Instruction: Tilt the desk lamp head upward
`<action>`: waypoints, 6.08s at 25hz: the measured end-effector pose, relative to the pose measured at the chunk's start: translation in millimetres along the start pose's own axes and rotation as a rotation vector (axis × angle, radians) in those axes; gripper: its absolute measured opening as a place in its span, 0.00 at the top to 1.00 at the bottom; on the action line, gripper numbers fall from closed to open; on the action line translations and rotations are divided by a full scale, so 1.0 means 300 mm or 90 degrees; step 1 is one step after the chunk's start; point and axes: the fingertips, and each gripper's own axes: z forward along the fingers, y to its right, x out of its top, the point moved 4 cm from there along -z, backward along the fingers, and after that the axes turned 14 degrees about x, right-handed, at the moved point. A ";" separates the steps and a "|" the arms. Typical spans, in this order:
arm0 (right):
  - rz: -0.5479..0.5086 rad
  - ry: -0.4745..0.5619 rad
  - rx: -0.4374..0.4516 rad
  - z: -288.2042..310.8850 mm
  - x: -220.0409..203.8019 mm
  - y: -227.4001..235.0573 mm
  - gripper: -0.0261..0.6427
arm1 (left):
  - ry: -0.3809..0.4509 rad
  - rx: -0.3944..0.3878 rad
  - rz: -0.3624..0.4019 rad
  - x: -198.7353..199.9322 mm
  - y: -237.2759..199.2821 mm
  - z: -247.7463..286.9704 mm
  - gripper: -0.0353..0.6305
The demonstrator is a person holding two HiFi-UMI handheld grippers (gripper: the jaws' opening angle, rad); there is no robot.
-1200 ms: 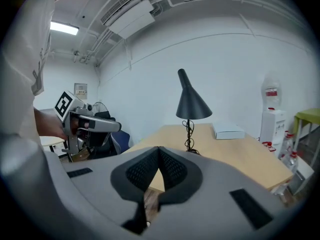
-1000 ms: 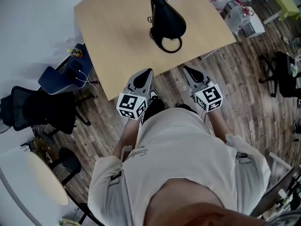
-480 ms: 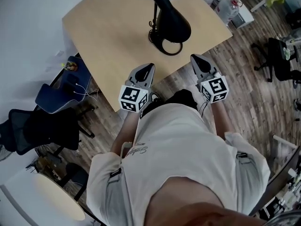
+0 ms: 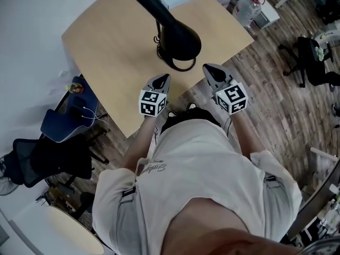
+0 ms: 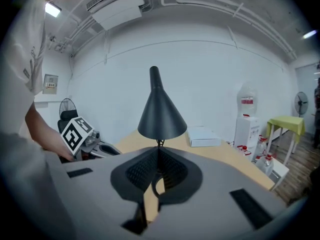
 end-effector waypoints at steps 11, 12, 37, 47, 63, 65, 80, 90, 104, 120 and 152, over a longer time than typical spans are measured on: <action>0.024 -0.001 0.059 0.054 -0.081 0.128 0.97 | -0.124 0.040 0.057 -0.154 0.020 0.396 0.92; 0.026 -0.001 0.065 0.060 -0.079 0.129 0.97 | -0.133 0.048 0.054 -0.166 0.010 0.417 0.92; 0.025 0.068 0.164 0.185 -0.026 0.158 0.97 | -0.221 0.058 0.054 -0.250 -0.032 0.526 0.92; -0.008 0.099 0.160 0.182 -0.003 0.142 0.97 | -0.235 0.029 0.061 -0.250 -0.031 0.524 0.92; -0.014 0.140 0.149 0.042 0.099 0.138 0.97 | -0.236 0.031 0.070 -0.246 -0.033 0.536 0.92; -0.004 0.158 0.145 0.018 0.130 0.141 0.97 | -0.237 0.031 0.071 -0.242 -0.037 0.537 0.92; -0.018 0.152 0.107 -0.163 0.393 0.115 0.97 | -0.254 0.030 0.084 -0.255 -0.034 0.532 0.92; -0.016 0.176 0.136 -0.221 0.530 0.089 0.97 | -0.263 0.032 0.079 -0.254 -0.035 0.536 0.92; -0.087 0.169 0.155 -0.231 0.746 0.035 0.97 | -0.267 0.030 0.088 -0.254 -0.039 0.535 0.92; -0.125 0.180 0.166 -0.248 0.868 0.019 0.97 | -0.254 0.037 0.093 -0.263 -0.022 0.533 0.92; -0.076 0.036 0.056 -0.184 0.452 -0.153 0.97 | -0.060 0.031 0.007 -0.072 0.042 0.009 0.92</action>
